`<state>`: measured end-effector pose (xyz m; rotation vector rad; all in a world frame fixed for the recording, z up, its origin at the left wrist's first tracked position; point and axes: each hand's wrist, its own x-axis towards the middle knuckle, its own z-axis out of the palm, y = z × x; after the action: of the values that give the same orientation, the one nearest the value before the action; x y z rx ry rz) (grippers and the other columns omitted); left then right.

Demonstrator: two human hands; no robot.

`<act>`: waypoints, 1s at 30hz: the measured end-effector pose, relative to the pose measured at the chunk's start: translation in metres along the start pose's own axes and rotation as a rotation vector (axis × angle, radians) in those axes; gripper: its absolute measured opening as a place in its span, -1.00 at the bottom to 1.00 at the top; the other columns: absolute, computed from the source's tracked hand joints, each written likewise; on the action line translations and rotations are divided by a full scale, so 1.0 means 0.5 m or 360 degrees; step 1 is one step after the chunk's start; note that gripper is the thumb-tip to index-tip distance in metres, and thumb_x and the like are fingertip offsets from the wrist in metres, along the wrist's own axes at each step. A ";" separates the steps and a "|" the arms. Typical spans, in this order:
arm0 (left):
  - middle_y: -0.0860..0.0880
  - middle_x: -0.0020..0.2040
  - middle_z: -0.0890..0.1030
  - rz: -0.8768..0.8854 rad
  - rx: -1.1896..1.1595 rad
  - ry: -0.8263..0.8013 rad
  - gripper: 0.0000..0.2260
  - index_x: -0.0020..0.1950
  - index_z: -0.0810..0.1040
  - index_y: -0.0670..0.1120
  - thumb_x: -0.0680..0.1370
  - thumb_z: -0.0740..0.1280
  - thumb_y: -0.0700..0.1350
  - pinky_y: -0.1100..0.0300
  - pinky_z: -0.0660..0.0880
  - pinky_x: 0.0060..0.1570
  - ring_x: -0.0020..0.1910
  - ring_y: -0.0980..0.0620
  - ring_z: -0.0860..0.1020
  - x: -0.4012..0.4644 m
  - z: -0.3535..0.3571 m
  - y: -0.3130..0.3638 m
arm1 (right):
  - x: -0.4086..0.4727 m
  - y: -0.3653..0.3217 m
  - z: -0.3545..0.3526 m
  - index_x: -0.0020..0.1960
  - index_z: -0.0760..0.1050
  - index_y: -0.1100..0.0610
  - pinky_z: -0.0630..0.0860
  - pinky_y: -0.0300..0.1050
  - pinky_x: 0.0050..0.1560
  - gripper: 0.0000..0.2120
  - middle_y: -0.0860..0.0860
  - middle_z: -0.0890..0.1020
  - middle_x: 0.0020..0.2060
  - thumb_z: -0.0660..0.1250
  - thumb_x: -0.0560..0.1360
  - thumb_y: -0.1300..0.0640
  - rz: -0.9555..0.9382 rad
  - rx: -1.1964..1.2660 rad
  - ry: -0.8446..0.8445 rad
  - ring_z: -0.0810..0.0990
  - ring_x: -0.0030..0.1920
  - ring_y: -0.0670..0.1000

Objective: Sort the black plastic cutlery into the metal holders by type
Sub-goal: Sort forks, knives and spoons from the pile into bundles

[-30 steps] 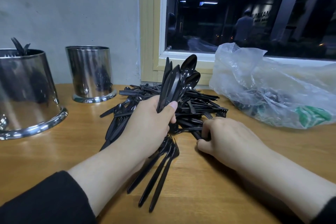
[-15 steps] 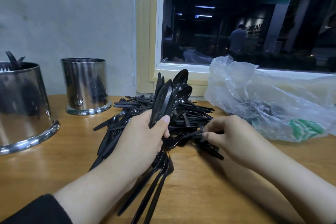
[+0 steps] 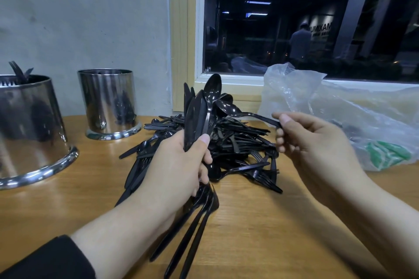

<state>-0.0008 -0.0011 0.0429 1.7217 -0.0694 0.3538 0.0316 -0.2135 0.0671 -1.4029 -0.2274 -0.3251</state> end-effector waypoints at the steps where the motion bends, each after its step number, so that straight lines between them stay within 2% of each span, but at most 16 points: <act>1: -0.08 -0.45 0.53 0.0002 -0.0026 -0.0003 -0.68 -0.13 0.50 -0.20 0.69 0.25 0.00 0.24 0.29 -0.58 -0.58 0.03 0.38 -0.001 0.001 -0.001 | -0.005 0.005 0.006 0.03 0.66 0.20 0.50 -0.18 -0.20 -0.87 0.03 0.61 -0.32 0.33 0.60 0.22 0.0036 0.0009 -0.0041 0.53 -0.26 -0.02; 5: -0.04 -0.43 0.53 0.0011 -0.0106 -0.0027 -0.69 -0.13 0.49 -0.21 0.69 0.25 -0.03 0.26 0.28 -0.59 -0.57 0.05 0.38 -0.004 0.006 0.001 | -0.028 0.013 0.030 -0.06 0.69 0.20 0.55 -0.24 -0.23 -0.91 0.08 0.69 -0.28 0.41 0.55 0.22 0.0040 -0.0251 -0.0234 0.58 -0.28 -0.03; 9: -0.06 -0.43 0.53 0.0031 -0.0117 -0.0066 -0.69 -0.13 0.50 -0.21 0.69 0.25 -0.03 0.25 0.28 -0.59 -0.57 0.03 0.36 -0.008 0.007 0.004 | -0.047 0.006 0.041 -0.11 0.66 0.19 0.51 -0.09 -0.18 -0.86 0.09 0.70 -0.27 0.37 0.58 0.19 0.0072 -0.0535 -0.0491 0.56 -0.29 0.01; 12: -0.09 -0.42 0.54 0.0039 -0.0111 -0.0098 -0.68 -0.13 0.51 -0.21 0.68 0.26 0.01 0.23 0.29 -0.57 -0.53 -0.02 0.36 -0.012 0.010 0.004 | -0.052 0.004 0.041 -0.13 0.62 0.11 0.37 -0.35 -0.33 -0.84 -0.05 0.61 -0.37 0.36 0.59 0.11 -0.0004 -0.0711 -0.0505 0.48 -0.35 -0.06; 14: -0.10 -0.41 0.55 0.0039 -0.0112 -0.0102 -0.68 -0.13 0.52 -0.21 0.68 0.26 0.01 0.24 0.29 -0.55 -0.54 -0.02 0.34 -0.014 0.011 0.003 | -0.052 0.000 0.039 -0.15 0.62 0.07 0.30 -0.42 -0.42 -0.83 -0.13 0.52 -0.45 0.37 0.58 0.06 -0.0082 -0.0826 -0.0467 0.40 -0.45 -0.14; 16: -0.11 -0.40 0.57 0.0039 -0.0124 -0.0090 -0.67 -0.14 0.54 -0.21 0.68 0.26 0.01 0.25 0.30 -0.55 -0.53 -0.02 0.35 -0.014 0.012 0.002 | -0.053 0.001 0.039 -0.13 0.61 0.12 0.30 -0.41 -0.43 -0.83 -0.08 0.51 -0.45 0.36 0.59 0.08 -0.0029 -0.0733 -0.0484 0.38 -0.47 -0.14; 18: -0.10 -0.39 0.60 0.0036 -0.0106 -0.0059 -0.66 -0.15 0.56 -0.20 0.67 0.27 0.02 0.25 0.30 -0.54 -0.54 -0.02 0.36 -0.014 0.014 -0.001 | -0.055 0.007 0.044 -0.13 0.60 0.14 0.37 -0.34 -0.35 -0.83 -0.02 0.56 -0.41 0.36 0.60 0.10 0.0015 -0.0687 -0.0523 0.43 -0.41 -0.09; 21: -0.07 -0.30 0.69 0.0050 -0.0022 -0.0025 -0.69 -0.15 0.59 -0.15 0.68 0.27 0.02 0.24 0.35 -0.53 -0.55 0.02 0.42 -0.016 0.017 0.001 | -0.057 0.016 0.050 -0.19 0.61 0.14 0.43 -0.34 -0.27 -0.80 -0.03 0.62 -0.38 0.36 0.59 0.13 0.0002 -0.0727 -0.0583 0.49 -0.39 -0.14; 24: -0.05 -0.25 0.72 0.0061 0.0058 -0.0118 -0.74 -0.11 0.60 -0.09 0.68 0.26 -0.01 0.33 0.35 -0.52 -0.60 0.16 0.43 -0.023 0.020 0.006 | -0.062 0.014 0.055 -0.27 0.60 0.10 0.42 -0.37 -0.28 -0.73 -0.03 0.65 -0.38 0.35 0.60 0.16 0.0020 -0.0737 -0.0615 0.49 -0.41 -0.17; 27: -0.09 -0.27 0.72 0.0064 0.0088 -0.0210 -0.76 -0.11 0.61 -0.03 0.68 0.26 0.02 0.29 0.33 -0.52 -0.61 0.15 0.41 -0.025 0.023 0.007 | -0.065 0.019 0.060 -0.31 0.59 0.05 0.43 -0.26 -0.27 -0.70 0.01 0.66 -0.38 0.36 0.61 0.11 0.0005 -0.0737 -0.0611 0.51 -0.42 -0.14; 30: -0.08 -0.32 0.70 0.0073 0.0097 -0.0258 -0.78 -0.11 0.61 0.00 0.67 0.27 0.02 0.31 0.31 -0.56 -0.63 0.15 0.40 -0.023 0.020 0.011 | -0.061 0.020 0.056 -0.30 0.61 0.06 0.40 -0.32 -0.30 -0.72 -0.06 0.63 -0.43 0.38 0.59 0.09 -0.0061 -0.0795 -0.0550 0.52 -0.42 -0.17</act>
<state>-0.0111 -0.0138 0.0438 1.8090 -0.2181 0.2517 0.0075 -0.1819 0.0518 -1.9503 -0.4804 -0.1728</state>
